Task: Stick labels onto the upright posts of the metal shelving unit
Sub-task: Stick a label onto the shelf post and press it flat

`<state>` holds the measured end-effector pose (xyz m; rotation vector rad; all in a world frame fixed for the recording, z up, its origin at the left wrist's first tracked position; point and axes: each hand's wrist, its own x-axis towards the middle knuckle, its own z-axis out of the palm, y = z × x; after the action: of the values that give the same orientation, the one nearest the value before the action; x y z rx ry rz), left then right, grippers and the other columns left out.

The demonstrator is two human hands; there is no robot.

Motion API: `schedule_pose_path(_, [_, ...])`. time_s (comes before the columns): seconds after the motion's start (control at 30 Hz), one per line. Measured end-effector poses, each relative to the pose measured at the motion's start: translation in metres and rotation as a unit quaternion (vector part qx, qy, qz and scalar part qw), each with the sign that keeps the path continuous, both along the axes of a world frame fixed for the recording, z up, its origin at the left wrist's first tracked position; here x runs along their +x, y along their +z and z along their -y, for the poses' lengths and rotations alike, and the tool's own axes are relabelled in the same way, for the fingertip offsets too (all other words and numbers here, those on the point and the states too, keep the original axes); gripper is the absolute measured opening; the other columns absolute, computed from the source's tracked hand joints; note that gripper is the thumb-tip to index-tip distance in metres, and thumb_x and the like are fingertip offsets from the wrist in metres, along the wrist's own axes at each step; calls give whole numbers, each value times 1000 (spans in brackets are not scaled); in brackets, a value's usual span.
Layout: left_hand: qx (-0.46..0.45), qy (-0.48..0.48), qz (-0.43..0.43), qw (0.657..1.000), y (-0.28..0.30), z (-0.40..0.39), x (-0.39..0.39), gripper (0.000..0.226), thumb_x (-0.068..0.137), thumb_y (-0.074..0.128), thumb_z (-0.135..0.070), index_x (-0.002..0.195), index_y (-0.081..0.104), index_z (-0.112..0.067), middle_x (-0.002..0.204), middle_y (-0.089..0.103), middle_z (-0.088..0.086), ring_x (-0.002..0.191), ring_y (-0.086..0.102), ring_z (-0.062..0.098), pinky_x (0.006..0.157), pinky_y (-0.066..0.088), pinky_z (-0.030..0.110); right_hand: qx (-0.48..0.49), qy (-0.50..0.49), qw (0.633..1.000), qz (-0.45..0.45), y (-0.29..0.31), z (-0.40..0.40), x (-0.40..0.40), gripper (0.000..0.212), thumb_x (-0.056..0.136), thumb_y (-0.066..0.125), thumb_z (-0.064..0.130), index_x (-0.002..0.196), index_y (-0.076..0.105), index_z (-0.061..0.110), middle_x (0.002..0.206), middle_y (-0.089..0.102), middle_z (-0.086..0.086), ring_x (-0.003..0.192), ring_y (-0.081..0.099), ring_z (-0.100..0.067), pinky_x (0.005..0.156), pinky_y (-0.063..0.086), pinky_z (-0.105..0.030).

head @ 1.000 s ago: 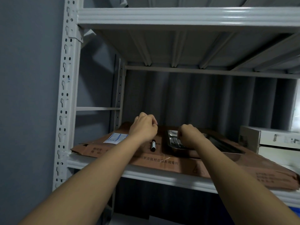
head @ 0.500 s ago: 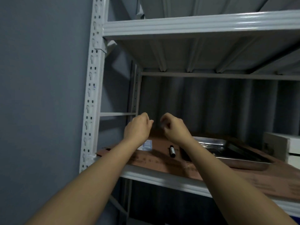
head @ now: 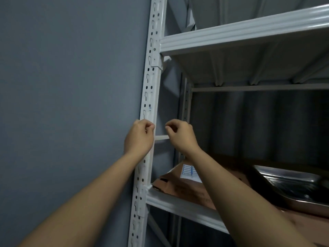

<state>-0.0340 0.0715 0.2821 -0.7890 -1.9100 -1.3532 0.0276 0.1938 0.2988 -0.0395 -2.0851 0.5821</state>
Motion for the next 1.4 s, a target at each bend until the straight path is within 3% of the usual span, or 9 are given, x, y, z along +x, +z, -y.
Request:
schedule_pose_path(0.1, [3, 9, -39, 999, 10, 6, -13, 16, 96, 48, -20, 95, 63, -17, 101, 55, 0, 86, 58, 19, 75, 43, 28, -45, 38, 998, -32, 11, 12, -22, 30, 96, 54, 17, 125, 59, 11, 117, 64, -5, 105, 59, -15, 88, 45, -23])
schedule_pose_path(0.2, [4, 20, -67, 998, 20, 6, -24, 21, 97, 45, -16, 106, 64, -15, 110, 57, 2, 94, 59, 21, 78, 43, 27, -99, 82, 991, -40, 22, 17, -45, 37, 97, 53, 21, 133, 53, 13, 124, 62, -4, 111, 58, -14, 94, 46, -26])
schedule_pose_path(0.33, [15, 33, -105, 994, 33, 0, -40, 21, 96, 48, -23, 107, 64, -15, 112, 58, 3, 97, 60, 22, 80, 47, 33, -130, 159, 976, -80, 26, 20, -72, 23, 95, 51, 21, 111, 66, 24, 99, 72, 3, 91, 68, -12, 89, 54, -42])
schedule_pose_path(0.47, [9, 65, -148, 987, 40, -5, -52, 21, 96, 50, -23, 107, 65, -14, 110, 59, 1, 96, 58, 20, 75, 42, 29, -167, 209, 960, -84, 26, 10, -84, 28, 94, 54, 17, 119, 65, 19, 100, 73, 0, 92, 70, -13, 90, 55, -44])
schedule_pose_path(0.7, [-26, 116, -191, 974, 40, -1, -59, 19, 95, 51, -26, 102, 66, -16, 106, 61, -2, 94, 58, 21, 71, 44, 32, -157, 227, 957, -95, 21, 5, -93, 31, 94, 55, 21, 123, 63, 21, 103, 73, 2, 95, 69, -9, 93, 54, -39])
schedule_pose_path(0.83, [-43, 136, -223, 964, 38, 1, -58, 18, 94, 53, -29, 101, 67, -20, 105, 62, -6, 95, 59, 20, 69, 45, 33, -171, 240, 951, -92, 20, 2, -95, 29, 94, 56, 22, 122, 63, 23, 101, 73, 0, 94, 70, -13, 91, 54, -43])
schedule_pose_path(1.1, [-36, 160, -241, 957, 42, -2, -58, 15, 92, 58, -28, 98, 70, -21, 102, 64, -6, 88, 62, 20, 63, 39, 26, -191, 250, 945, -86, 18, 2, -100, 27, 95, 55, 24, 120, 64, 23, 100, 73, -1, 95, 69, -17, 92, 54, -43])
schedule_pose_path(1.27, [-103, 163, -289, 938, 50, 8, -60, 16, 92, 59, -27, 97, 69, -16, 99, 63, -1, 78, 62, 28, 58, 44, 33, -183, 238, 950, -83, 18, 2, -103, 34, 96, 53, 26, 129, 58, 19, 103, 70, -2, 93, 68, -15, 91, 54, -40])
schedule_pose_path(1.4, [-150, 182, -279, 931, 58, 10, -56, 22, 95, 52, -30, 103, 67, -16, 108, 61, -1, 85, 62, 29, 64, 46, 37, -179, 230, 953, -80, 18, 5, -97, 32, 98, 51, 25, 128, 58, 19, 97, 70, -8, 87, 68, -21, 84, 56, -36])
